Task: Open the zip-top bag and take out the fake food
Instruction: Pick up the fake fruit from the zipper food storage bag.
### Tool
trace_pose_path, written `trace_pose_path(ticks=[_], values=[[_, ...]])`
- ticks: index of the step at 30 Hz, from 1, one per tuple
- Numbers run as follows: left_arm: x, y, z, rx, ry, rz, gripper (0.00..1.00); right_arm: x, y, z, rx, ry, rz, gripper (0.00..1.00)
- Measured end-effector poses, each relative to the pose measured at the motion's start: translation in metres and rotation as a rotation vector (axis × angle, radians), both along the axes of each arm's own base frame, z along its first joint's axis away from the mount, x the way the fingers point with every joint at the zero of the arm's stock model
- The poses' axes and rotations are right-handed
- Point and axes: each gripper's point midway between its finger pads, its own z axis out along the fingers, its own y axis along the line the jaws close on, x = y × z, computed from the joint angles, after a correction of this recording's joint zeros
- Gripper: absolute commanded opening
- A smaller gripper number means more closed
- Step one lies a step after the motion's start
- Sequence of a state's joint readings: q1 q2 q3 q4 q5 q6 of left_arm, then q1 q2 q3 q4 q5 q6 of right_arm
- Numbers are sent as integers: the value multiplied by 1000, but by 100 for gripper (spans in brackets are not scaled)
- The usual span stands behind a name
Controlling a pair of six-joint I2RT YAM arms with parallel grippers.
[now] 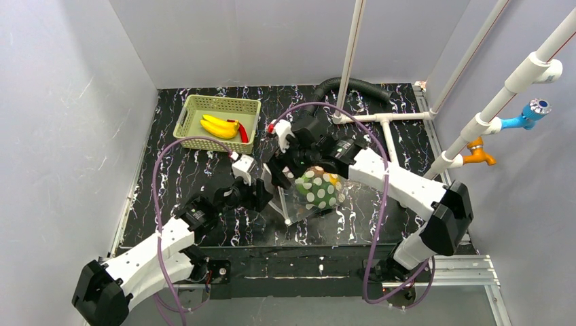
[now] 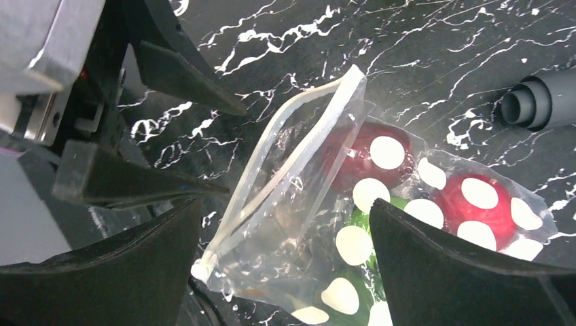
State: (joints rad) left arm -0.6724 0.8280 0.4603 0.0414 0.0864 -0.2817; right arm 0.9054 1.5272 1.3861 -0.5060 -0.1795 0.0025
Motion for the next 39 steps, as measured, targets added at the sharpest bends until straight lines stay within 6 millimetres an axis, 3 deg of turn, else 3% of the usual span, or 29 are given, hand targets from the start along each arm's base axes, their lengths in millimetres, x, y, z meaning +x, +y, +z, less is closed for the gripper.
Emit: trace_pose_path(ticks=[5, 9, 11, 14, 17, 18, 22, 27, 39], values=[[-7, 8, -10, -25, -66, -4, 73, -1, 14, -13, -85, -79, -28, 97], [-17, 25, -16, -100, -144, 54, 78, 4, 20, -32, -159, -113, -43, 86], [-18, 31, -12, -147, -191, 85, 79, 8, 18, -40, -192, -123, -51, 78], [-15, 36, -3, -196, -247, 115, 80, 12, 14, -46, -231, -149, -53, 51], [-12, 34, 3, -214, -279, 114, 80, 11, 14, -46, -246, -172, -40, 31], [-11, 33, 4, -214, -282, 110, 79, 11, 15, -46, -248, -176, -35, 17], [-3, 10, 0, -206, -284, 20, 76, 5, 17, -47, -242, -164, -11, 7], [4, -11, -21, -171, -215, -54, 76, -1, 17, -45, -218, -123, 10, 1], [32, -43, -24, -218, -198, -84, 83, -7, 13, -18, -103, -21, 26, 1]])
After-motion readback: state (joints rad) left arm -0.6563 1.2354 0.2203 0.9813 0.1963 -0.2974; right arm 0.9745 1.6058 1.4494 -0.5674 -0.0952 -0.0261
